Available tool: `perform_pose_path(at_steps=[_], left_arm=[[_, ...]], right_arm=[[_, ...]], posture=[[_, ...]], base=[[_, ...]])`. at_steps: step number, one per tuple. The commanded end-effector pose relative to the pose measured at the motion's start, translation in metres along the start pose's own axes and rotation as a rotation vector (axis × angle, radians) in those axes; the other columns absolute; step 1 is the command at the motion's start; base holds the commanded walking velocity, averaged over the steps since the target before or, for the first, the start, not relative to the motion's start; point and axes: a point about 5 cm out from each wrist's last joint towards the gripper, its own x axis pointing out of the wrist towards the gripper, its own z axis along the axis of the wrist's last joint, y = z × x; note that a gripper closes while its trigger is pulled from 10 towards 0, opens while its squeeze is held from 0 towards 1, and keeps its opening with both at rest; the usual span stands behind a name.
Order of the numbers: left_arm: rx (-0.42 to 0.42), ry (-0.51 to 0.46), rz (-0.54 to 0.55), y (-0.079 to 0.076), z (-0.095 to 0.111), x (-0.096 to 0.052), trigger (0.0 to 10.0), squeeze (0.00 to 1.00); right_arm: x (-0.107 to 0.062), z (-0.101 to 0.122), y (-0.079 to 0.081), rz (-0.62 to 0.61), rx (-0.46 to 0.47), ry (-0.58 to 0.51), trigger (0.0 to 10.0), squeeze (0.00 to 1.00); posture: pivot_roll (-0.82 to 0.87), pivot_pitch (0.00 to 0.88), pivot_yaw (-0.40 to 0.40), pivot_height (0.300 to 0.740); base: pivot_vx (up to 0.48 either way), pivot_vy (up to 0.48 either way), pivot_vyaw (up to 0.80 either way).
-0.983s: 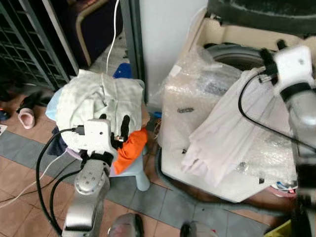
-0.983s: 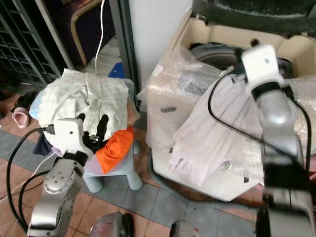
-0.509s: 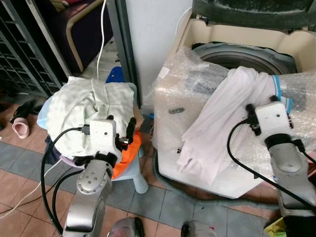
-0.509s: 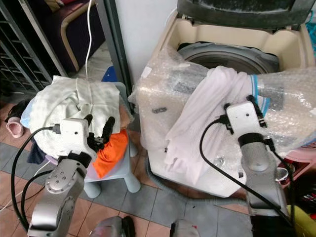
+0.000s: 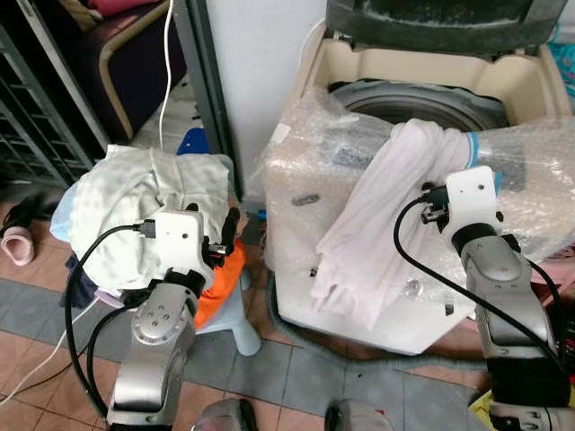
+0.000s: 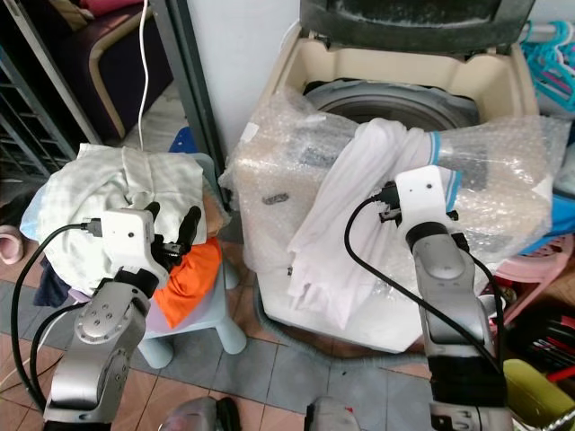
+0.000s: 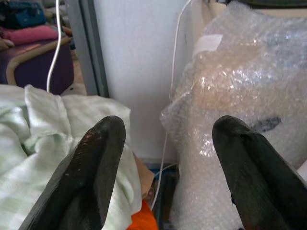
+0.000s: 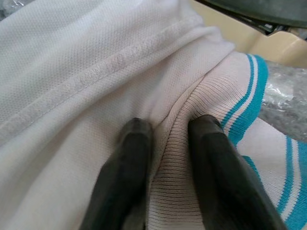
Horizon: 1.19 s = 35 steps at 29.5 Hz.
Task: Clothes washing
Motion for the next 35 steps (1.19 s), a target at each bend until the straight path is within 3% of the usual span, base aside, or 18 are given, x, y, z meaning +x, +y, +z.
perform_pose_path(at_steps=[1,10,16,19,20,21,22,29,32,33,35], left_arm=[[0.002,0.025,0.019,0.002,-0.005,-0.003,10.0,0.00],[-0.006,0.024,0.028,0.001,-0.005,-0.001,10.0,0.00],[-0.009,0.026,0.037,0.001,-0.005,-0.002,10.0,0.00],[-0.009,0.025,0.033,0.000,-0.005,-0.001,10.0,0.00],[-0.009,0.025,0.033,0.000,-0.005,-0.001,10.0,0.00],[-0.009,0.028,0.036,0.000,-0.006,-0.001,10.0,0.00],[-0.009,0.028,0.036,0.000,-0.006,-0.001,10.0,0.00],[-0.008,0.024,0.038,-0.002,-0.006,0.003,10.0,0.00],[-0.009,0.021,0.038,-0.002,-0.006,0.005,10.0,0.00],[-0.008,0.020,0.039,-0.002,-0.006,0.006,10.0,0.00],[0.016,0.020,0.056,0.000,-0.006,0.006,10.0,0.00]], right_arm=[[0.001,-0.026,0.010,0.063,0.032,0.140,0.0,0.00],[0.018,-0.003,0.020,0.159,0.098,0.062,0.0,0.00],[0.020,0.004,0.025,0.215,0.121,0.038,0.0,0.00],[0.030,0.048,0.021,0.232,0.126,-0.163,0.0,0.00],[0.030,0.048,0.021,0.232,0.126,-0.163,0.0,0.00],[0.033,0.068,0.021,0.246,0.095,-0.234,0.0,0.00],[0.033,0.068,0.021,0.246,0.095,-0.234,0.0,0.00],[0.055,0.126,0.013,0.262,0.082,-0.385,0.0,0.00],[0.066,0.155,0.001,0.214,0.049,-0.453,0.0,0.00],[0.072,0.180,-0.011,0.155,0.032,-0.507,0.0,0.00],[0.073,0.207,-0.026,0.073,0.038,-0.565,0.0,0.00]], posture=[[-0.06,0.106,0.050,0.740],[-0.05,0.102,0.046,0.740],[-0.06,0.105,0.043,0.740],[-0.05,0.101,0.045,0.740],[-0.05,0.101,0.045,0.740],[-0.05,0.094,0.048,0.740],[-0.05,0.094,0.048,0.740],[-0.05,0.071,0.039,0.740],[-0.05,0.065,0.039,0.740],[-0.06,0.065,0.044,0.740],[-0.06,0.062,0.051,0.740]], base=[[0.000,0.000,0.00],[0.000,0.000,0.00],[0.000,0.000,0.00],[0.000,0.000,0.00],[0.000,0.000,0.00],[0.000,0.000,0.00],[0.000,0.000,0.00],[0.000,0.000,0.00],[0.000,0.000,0.00],[0.000,0.000,0.00],[0.000,0.000,0.00]])
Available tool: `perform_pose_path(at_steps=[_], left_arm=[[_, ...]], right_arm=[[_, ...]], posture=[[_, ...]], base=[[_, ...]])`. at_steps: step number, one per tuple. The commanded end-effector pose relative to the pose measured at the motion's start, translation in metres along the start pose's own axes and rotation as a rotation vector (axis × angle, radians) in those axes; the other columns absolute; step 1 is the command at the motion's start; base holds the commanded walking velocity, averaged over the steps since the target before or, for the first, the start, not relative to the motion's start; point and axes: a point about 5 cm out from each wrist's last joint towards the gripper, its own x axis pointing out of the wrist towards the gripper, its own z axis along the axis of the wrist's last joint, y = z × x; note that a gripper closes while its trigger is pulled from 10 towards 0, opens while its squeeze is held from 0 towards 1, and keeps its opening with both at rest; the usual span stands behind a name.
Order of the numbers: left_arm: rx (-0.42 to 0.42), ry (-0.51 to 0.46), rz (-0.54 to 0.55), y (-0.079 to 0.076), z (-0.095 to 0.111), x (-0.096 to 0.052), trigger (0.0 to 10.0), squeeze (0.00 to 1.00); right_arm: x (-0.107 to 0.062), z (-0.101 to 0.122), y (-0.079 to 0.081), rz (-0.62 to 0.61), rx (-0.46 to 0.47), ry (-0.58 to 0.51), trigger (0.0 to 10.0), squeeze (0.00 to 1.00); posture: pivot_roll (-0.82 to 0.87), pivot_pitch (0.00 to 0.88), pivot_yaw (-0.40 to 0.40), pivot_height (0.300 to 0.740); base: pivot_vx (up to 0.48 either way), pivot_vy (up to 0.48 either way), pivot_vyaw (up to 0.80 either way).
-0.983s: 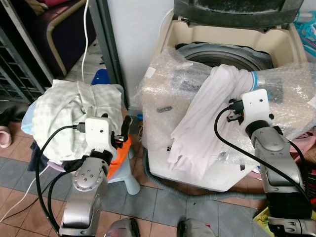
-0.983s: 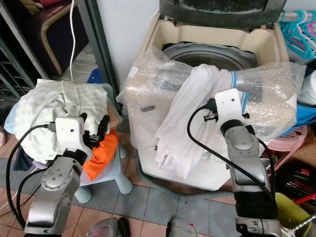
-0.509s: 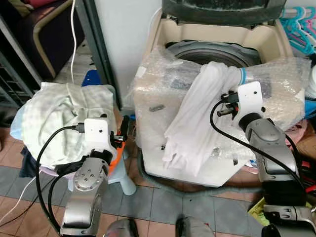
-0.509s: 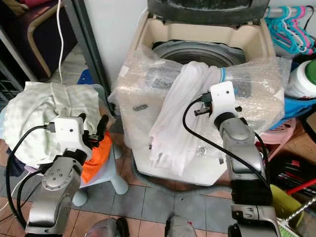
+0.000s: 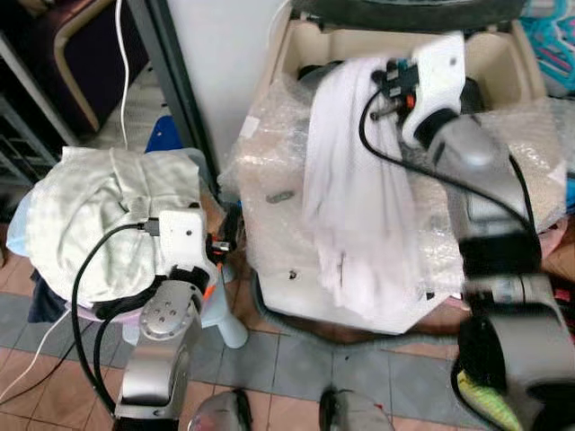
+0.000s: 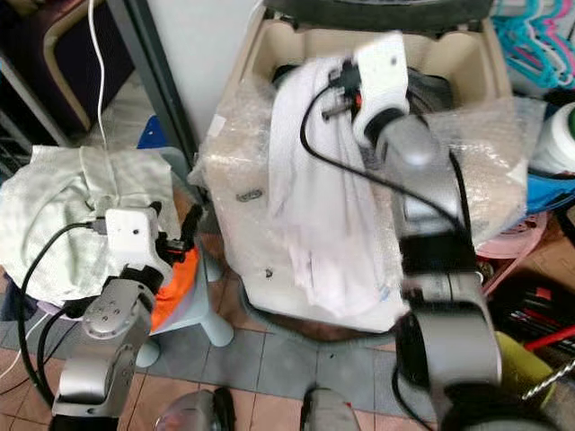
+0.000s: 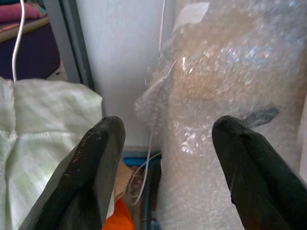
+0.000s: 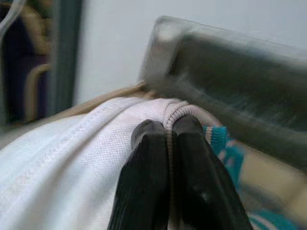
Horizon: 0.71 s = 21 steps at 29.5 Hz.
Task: Clothes washing
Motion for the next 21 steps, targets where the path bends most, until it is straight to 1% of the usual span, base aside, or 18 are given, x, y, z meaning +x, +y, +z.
perform_pose_path(at_steps=[1,2,3,5,6,8,10,11,12,13,14,15,16,17,18,19,21], left_arm=[[0.066,0.014,0.076,0.010,-0.004,0.000,10.0,0.00],[0.066,0.014,0.076,0.010,-0.004,0.000,10.0,0.00],[0.083,0.015,0.113,0.014,-0.004,0.001,10.0,0.00],[0.108,0.008,0.152,0.018,-0.001,0.003,10.0,0.00],[0.123,0.003,0.174,0.021,0.000,0.004,10.0,0.00],[0.140,-0.005,0.204,0.025,0.001,0.004,10.0,0.00],[0.142,-0.007,0.222,0.028,0.001,0.003,10.0,0.00],[0.146,-0.005,0.234,0.029,0.001,0.002,10.0,0.00],[0.149,-0.004,0.242,0.030,0.000,0.001,10.0,0.00],[0.147,0.002,0.245,0.030,-0.001,0.000,10.0,0.00],[0.146,0.003,0.242,0.029,-0.002,-0.001,10.0,0.00],[0.146,0.003,0.239,0.027,-0.002,-0.001,10.0,0.00],[0.142,0.004,0.223,0.024,-0.003,-0.002,10.0,0.00],[0.140,0.005,0.219,0.023,-0.003,-0.002,10.0,0.00],[0.141,0.007,0.213,0.022,-0.003,-0.002,10.0,0.00],[0.142,0.011,0.206,0.022,-0.004,-0.001,10.0,0.00],[0.142,0.014,0.206,0.023,-0.004,0.001,10.0,0.00]], right_arm=[[0.012,0.065,-0.037,-0.202,-0.028,-0.206,0.0,0.00],[0.012,0.065,-0.037,-0.202,-0.028,-0.206,0.0,0.00],[0.012,0.088,-0.053,-0.302,-0.013,-0.260,0.0,0.00],[0.007,0.112,-0.073,-0.425,-0.028,-0.326,0.0,0.00],[0.001,0.124,-0.084,-0.502,-0.053,-0.360,0.0,0.00],[-0.003,0.127,-0.090,-0.552,-0.081,-0.369,0.0,0.00],[-0.003,0.122,-0.092,-0.560,-0.095,-0.357,0.0,0.00],[0.000,0.109,-0.086,-0.528,-0.112,-0.311,4.2,0.00],[0.003,0.099,-0.082,-0.505,-0.124,-0.279,4.2,0.00],[0.006,0.073,-0.071,-0.430,-0.143,-0.214,10.0,0.00],[0.005,0.060,-0.066,-0.400,-0.139,-0.187,10.0,0.01],[0.003,0.045,-0.063,-0.382,-0.123,-0.160,10.0,1.00],[-0.002,0.019,-0.057,-0.352,-0.077,-0.113,10.0,1.00],[-0.003,0.014,-0.056,-0.346,-0.066,-0.104,10.0,1.00],[-0.006,0.003,-0.053,-0.338,-0.066,-0.082,10.0,1.00],[-0.017,-0.020,-0.045,-0.316,-0.057,-0.036,10.0,1.00],[-0.025,-0.034,-0.038,-0.302,-0.043,-0.009,10.0,1.00]], posture=[[-0.05,0.049,0.054,0.740],[-0.05,0.049,0.054,0.740],[-0.04,0.043,0.053,0.740],[-0.03,0.037,0.049,0.740],[-0.03,0.034,0.047,0.740],[-0.02,0.031,0.042,0.740],[-0.02,0.030,0.040,0.740],[-0.02,0.031,0.040,0.740],[-0.02,0.031,0.040,0.740],[-0.01,0.035,0.042,0.740],[-0.01,0.037,0.044,0.740],[-0.01,0.037,0.044,0.740],[-0.02,0.041,0.051,0.740],[-0.02,0.041,0.051,0.740],[-0.02,0.042,0.054,0.740],[-0.02,0.049,0.059,0.740],[-0.03,0.059,0.066,0.740]], base=[[0.000,0.000,0.00],[0.000,0.000,0.00],[0.000,0.000,0.00],[0.000,0.000,0.00],[0.000,0.000,0.00],[0.000,0.000,0.00],[0.000,0.000,0.00],[0.000,0.000,0.00],[0.000,0.000,0.00],[0.000,0.000,0.00],[0.000,0.000,0.00],[0.000,0.000,0.00],[0.000,0.000,0.00],[0.000,0.000,0.00],[0.000,0.000,0.00],[0.000,0.000,0.00],[0.000,0.000,0.00]])
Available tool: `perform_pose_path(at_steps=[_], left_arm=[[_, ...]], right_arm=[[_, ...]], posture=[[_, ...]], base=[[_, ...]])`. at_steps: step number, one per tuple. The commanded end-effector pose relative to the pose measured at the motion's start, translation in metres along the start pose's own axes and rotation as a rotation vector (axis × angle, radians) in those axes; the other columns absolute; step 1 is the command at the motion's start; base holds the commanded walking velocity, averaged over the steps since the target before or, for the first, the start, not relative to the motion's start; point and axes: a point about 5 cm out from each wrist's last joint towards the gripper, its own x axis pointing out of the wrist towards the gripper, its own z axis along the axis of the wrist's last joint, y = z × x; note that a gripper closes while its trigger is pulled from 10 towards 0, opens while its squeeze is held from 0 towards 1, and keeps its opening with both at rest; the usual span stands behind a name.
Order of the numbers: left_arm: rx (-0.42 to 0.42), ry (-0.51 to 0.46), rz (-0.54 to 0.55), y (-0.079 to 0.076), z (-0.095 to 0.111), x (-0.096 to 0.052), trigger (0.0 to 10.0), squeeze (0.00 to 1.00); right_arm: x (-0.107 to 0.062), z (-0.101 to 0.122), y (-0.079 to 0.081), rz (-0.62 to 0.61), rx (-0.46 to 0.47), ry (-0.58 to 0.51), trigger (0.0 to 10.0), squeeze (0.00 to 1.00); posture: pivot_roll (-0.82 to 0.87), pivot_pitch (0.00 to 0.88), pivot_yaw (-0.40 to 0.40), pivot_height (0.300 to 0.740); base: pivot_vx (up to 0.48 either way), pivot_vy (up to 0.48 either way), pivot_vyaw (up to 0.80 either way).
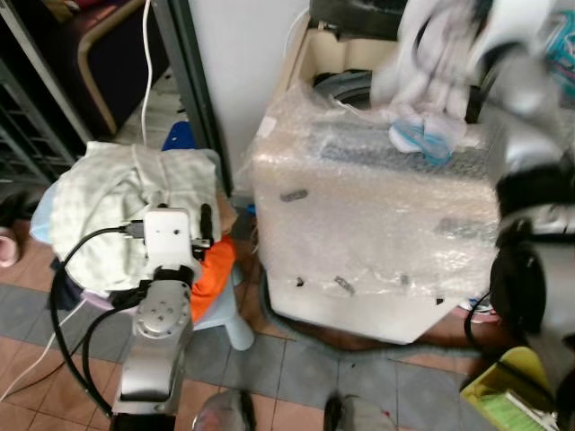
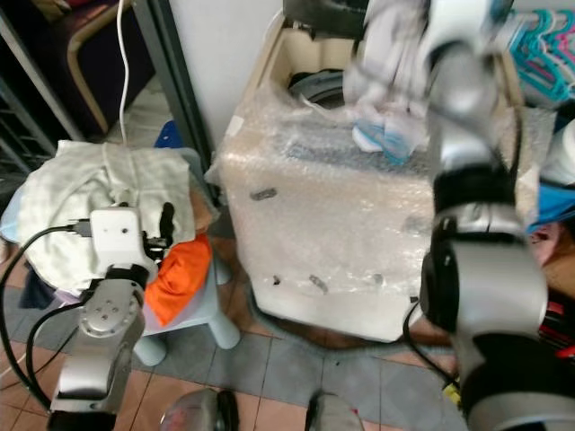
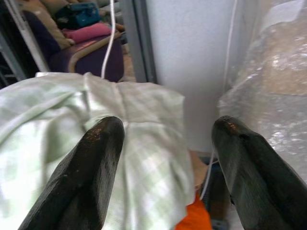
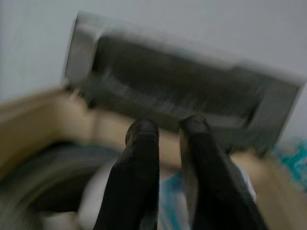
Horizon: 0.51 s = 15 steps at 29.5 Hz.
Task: Clothes washing
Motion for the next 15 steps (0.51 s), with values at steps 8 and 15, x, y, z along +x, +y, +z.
perform_pose_path(at_steps=[8,15], left_arm=[[0.007,0.002,-0.011,0.004,0.000,0.004,10.0,0.00],[-0.041,0.013,-0.045,-0.007,0.001,0.003,10.0,0.00]], right_arm=[[-0.055,-0.002,0.010,0.198,-0.081,-0.104,10.0,1.00],[-0.089,-0.004,0.039,0.298,-0.050,-0.107,10.0,1.00]], posture=[[-0.05,0.064,0.078,0.740],[-0.06,0.069,0.094,0.740]], base=[[0.000,0.000,0.00],[0.000,0.343,0.00]])
